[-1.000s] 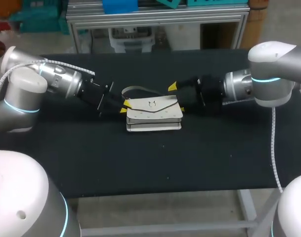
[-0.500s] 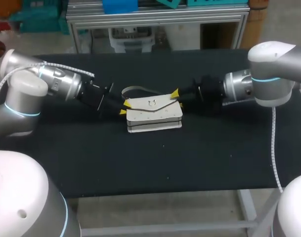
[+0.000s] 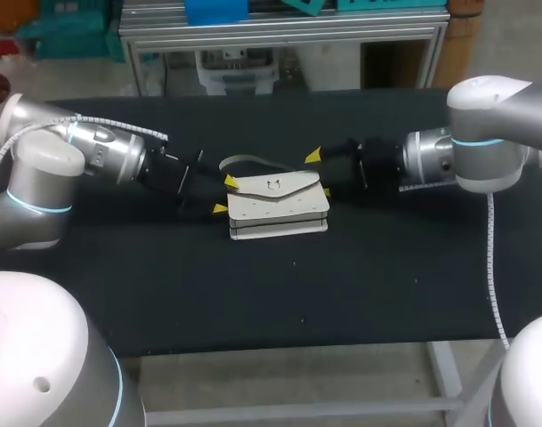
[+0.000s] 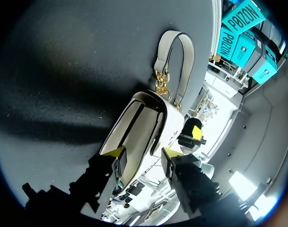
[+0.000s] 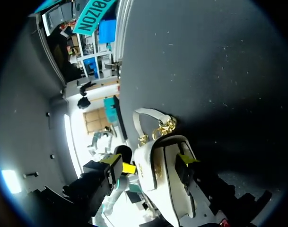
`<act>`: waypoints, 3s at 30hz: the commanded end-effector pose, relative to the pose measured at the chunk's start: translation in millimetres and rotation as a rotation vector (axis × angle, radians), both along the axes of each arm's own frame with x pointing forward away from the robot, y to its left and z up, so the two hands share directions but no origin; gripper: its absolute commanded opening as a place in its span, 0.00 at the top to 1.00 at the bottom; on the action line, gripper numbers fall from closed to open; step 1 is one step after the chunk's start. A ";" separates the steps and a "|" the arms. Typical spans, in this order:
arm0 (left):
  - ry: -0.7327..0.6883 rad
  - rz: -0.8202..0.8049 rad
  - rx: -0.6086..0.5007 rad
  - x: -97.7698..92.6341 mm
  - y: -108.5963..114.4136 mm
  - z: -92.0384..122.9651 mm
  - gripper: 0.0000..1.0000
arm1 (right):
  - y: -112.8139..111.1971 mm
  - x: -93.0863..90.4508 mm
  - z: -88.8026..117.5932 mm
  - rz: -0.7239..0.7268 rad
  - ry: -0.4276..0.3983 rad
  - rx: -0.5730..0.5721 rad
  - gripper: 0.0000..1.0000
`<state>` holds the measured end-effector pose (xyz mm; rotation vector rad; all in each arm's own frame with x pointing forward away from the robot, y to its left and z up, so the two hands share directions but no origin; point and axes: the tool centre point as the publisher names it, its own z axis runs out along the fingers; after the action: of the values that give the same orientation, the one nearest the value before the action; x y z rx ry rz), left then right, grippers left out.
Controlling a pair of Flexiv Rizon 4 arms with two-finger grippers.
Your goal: Pick up the bag, open it, inspect its contents, close it, and place it on the opposite side
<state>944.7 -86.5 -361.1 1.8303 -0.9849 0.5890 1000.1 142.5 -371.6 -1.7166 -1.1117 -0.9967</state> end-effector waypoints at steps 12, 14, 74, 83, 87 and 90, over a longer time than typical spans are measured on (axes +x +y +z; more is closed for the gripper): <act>0.004 0.001 -0.014 2.2 -1.7 -4.9 0.61 | 7.7 -1.3 -6.8 0.048 -0.003 0.005 1.00; 0.002 0.001 -0.017 2.3 -1.4 -4.0 0.67 | 8.9 -3.7 -6.3 0.061 -0.031 -0.008 1.00; -0.028 0.029 0.013 -8.2 -1.5 5.0 0.00 | -0.1 -22.4 0.0 0.100 -0.163 -0.032 0.00; -0.113 0.025 0.062 -18.6 14.5 17.2 0.00 | -4.4 -33.9 7.3 0.101 -0.169 -0.026 0.00; -0.172 -0.021 0.070 -20.0 25.2 20.9 0.00 | -2.8 -36.7 8.0 0.113 -0.171 -0.024 0.20; -0.210 -0.048 0.090 -19.7 30.3 25.2 0.00 | -1.7 -37.8 8.3 0.120 -0.170 -0.024 0.29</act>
<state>928.1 -61.7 -343.9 1.8401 -1.1973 0.7265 961.6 139.9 -363.3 -1.5870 -1.3226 -1.0761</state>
